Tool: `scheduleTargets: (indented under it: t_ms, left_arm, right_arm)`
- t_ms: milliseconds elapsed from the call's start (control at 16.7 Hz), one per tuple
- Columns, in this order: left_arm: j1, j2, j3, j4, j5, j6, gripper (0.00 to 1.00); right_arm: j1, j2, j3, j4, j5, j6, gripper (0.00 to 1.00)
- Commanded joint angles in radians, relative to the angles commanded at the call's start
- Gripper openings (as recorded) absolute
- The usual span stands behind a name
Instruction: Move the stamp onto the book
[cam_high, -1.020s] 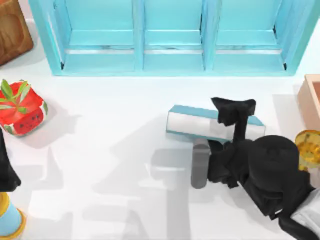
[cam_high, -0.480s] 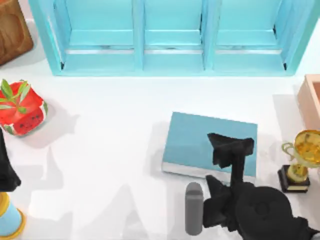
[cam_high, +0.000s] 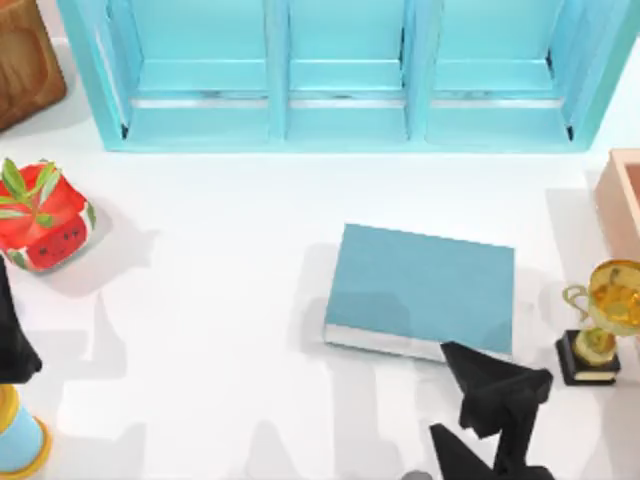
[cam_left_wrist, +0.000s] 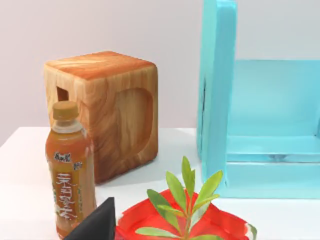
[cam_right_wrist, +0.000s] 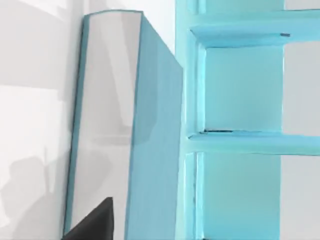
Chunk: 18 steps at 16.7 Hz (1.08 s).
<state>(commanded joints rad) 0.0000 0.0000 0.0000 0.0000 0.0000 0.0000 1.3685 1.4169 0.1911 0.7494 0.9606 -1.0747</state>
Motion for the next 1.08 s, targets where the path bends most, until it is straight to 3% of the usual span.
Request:
scheduleTargets:
  t_ms: [360, 600, 780, 1080]
  left_arm:
    - [0.0, 0.0, 0.0, 0.0, 0.0, 0.0, 1.0]
    - [0.0, 0.0, 0.0, 0.0, 0.0, 0.0, 1.0]
    - [0.0, 0.0, 0.0, 0.0, 0.0, 0.0, 1.0]
    - [0.0, 0.0, 0.0, 0.0, 0.0, 0.0, 1.0]
  right_arm:
    - [-0.007, 0.01, 0.013, -0.005, -0.012, 0.0, 1.0]
    - [-0.059, 0.082, 0.127, -0.112, -0.149, 0.031, 1.0]
    - [-0.19, 0.152, 0.309, -0.281, -0.317, 0.078, 1.0]
    - [-0.562, 0.234, 0.689, -0.528, -0.507, 0.237, 1.0]
